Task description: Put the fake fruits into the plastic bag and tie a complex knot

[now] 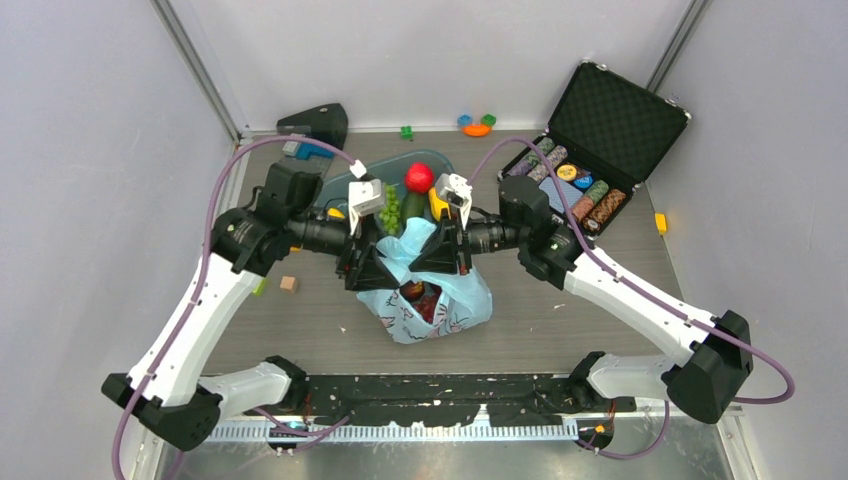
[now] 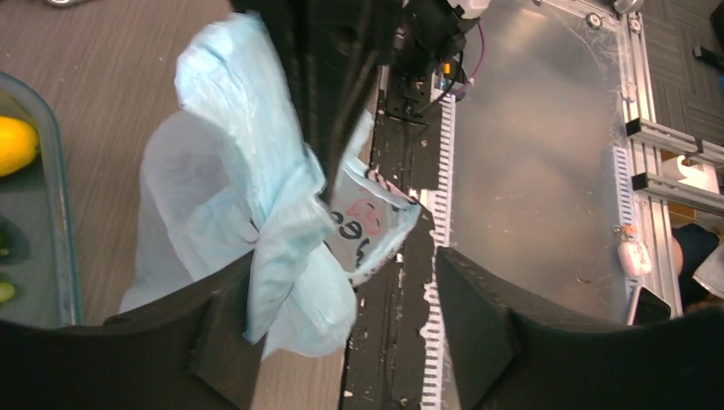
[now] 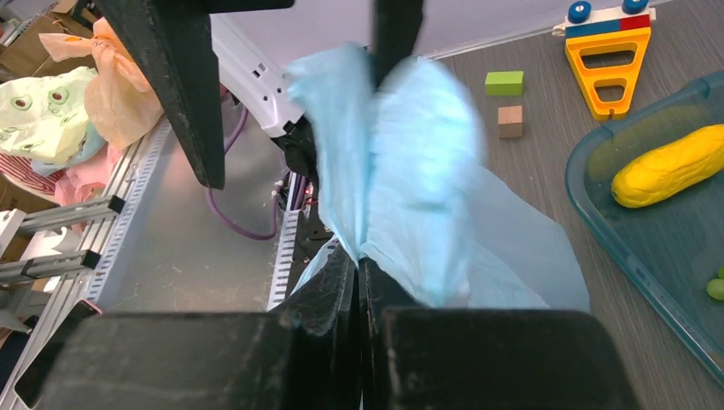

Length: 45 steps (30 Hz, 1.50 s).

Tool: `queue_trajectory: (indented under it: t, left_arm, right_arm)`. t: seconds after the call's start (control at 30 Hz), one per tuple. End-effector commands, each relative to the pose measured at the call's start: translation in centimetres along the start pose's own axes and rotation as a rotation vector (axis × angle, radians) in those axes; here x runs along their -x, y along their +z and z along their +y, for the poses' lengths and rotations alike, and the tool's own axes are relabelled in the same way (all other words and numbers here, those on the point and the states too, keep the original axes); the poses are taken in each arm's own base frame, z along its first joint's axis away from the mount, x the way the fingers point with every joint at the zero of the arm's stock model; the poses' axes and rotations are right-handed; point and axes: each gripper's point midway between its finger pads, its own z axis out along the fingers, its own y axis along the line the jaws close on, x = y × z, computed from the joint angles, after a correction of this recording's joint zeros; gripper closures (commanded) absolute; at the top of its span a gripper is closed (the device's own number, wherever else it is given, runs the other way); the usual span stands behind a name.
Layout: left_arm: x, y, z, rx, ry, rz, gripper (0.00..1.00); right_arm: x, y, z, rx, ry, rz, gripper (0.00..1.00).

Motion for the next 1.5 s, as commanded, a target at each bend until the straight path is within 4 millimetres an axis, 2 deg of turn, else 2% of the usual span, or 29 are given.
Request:
queue_trajectory:
  t: [0.0,0.07,0.17,0.43,0.57,0.67,0.77,0.93,1.03,1.2,1.27,1.3,1.33,1.4,1.47]
  left_arm:
    - [-1.4,-1.4,-1.7,0.003,0.063,0.040,0.36]
    - [-1.1,-1.4,-1.7,0.010,0.081,0.020,0.35]
    - [0.3,-1.1,-1.2,0.030,0.055,-0.035,0.25]
    - [3.2,0.4,0.7,0.049,-0.038,-0.152,0.22]
    - [3.2,1.1,1.1,0.025,-0.079,-0.146,0.25]
    - [3.1,1.5,1.3,0.000,-0.107,-0.136,0.31]
    - [2.9,1.9,0.6,-0.065,-0.120,-0.124,0.37]
    - [1.4,1.9,0.0,-0.106,-0.136,-0.070,0.39]
    - [0.7,2.0,0.1,-0.102,-0.160,-0.047,0.51]
    - [0.6,2.1,0.1,-0.114,-0.121,-0.050,0.86]
    - [0.7,2.2,0.4,-0.102,-0.115,-0.057,0.94]
    - [0.7,2.2,0.5,-0.097,-0.113,-0.062,0.97]
    - [0.7,2.3,0.6,-0.097,-0.112,-0.067,0.98]
    - [0.7,2.3,0.7,-0.091,-0.107,-0.073,1.00]
    - [0.7,2.3,0.7,-0.082,-0.098,-0.078,1.00]
  right_arm:
    - [1.2,0.0,-0.3,-0.013,-0.036,-0.031,0.95]
    - [1.2,0.0,-0.3,-0.011,-0.035,-0.033,0.95]
    - [1.1,0.0,-0.3,-0.012,-0.040,-0.029,0.95]
    - [1.0,0.2,-0.3,-0.008,-0.035,-0.021,0.95]
    - [0.9,0.1,-0.2,-0.010,-0.037,-0.015,0.95]
    - [1.0,0.1,-0.1,-0.010,-0.043,-0.015,0.95]
    - [1.0,0.2,-0.2,-0.013,-0.046,-0.017,0.95]
    - [1.1,0.1,-0.3,-0.021,-0.051,-0.019,0.95]
    - [1.0,0.1,-0.4,-0.025,-0.050,-0.013,0.95]
    - [1.0,0.0,-0.4,-0.036,-0.047,-0.004,0.94]
    - [1.2,-0.1,-0.3,-0.038,-0.050,-0.007,0.83]
    - [1.3,-0.2,-0.3,-0.039,-0.052,-0.008,0.70]
    - [1.4,-0.3,-0.2,-0.036,-0.052,-0.009,0.63]
    - [1.8,-0.8,-0.1,-0.036,-0.051,-0.020,0.37]
    - [2.5,-1.5,-0.1,-0.047,-0.050,-0.039,0.24]
